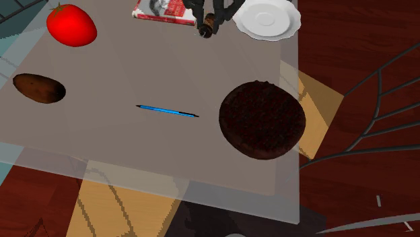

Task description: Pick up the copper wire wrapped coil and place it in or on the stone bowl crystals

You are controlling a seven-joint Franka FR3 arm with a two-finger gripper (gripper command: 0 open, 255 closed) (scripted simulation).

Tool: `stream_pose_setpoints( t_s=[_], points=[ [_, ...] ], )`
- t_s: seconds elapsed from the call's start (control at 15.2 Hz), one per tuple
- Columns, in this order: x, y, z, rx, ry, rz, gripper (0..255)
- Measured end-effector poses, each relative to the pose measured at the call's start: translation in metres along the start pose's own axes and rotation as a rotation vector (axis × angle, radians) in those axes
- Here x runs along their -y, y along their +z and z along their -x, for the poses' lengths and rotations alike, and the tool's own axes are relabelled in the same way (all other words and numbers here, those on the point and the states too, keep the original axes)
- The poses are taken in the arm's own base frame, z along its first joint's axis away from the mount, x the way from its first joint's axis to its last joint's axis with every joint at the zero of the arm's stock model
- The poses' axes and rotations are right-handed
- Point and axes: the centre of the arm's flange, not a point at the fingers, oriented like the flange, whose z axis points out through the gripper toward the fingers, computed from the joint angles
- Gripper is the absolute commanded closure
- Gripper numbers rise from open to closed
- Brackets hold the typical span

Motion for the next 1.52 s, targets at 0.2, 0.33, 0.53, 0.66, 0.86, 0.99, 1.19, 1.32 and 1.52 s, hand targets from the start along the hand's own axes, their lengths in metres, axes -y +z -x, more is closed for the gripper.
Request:
stream_pose_setpoints(
  t_s=[0.2,0.33,0.53,0.66,0.86,0.99,1.19,1.32,1.52],
  points=[
    [-0.037,0.0,0.012,0.0,0.001,0.0,255],
    [-0.063,-0.005,0.021,0.0,0.001,0.001,255],
    [-0.1,-0.008,0.033,0.0,0.001,0.0,255],
    [-0.126,-0.013,0.04,0.0,0.001,0.0,255],
    [-0.164,-0.014,0.055,0.0,0.001,0.0,255],
    [-0.188,-0.019,0.061,0.0,0.001,0.0,255],
    [-0.2,-0.007,0.066,0.001,0.0,-0.001,255],
    [-0.202,0.002,0.069,0.001,0.0,-0.001,255],
    [-0.203,0.018,0.068,0.001,-0.001,-0.001,255]
  ],
)
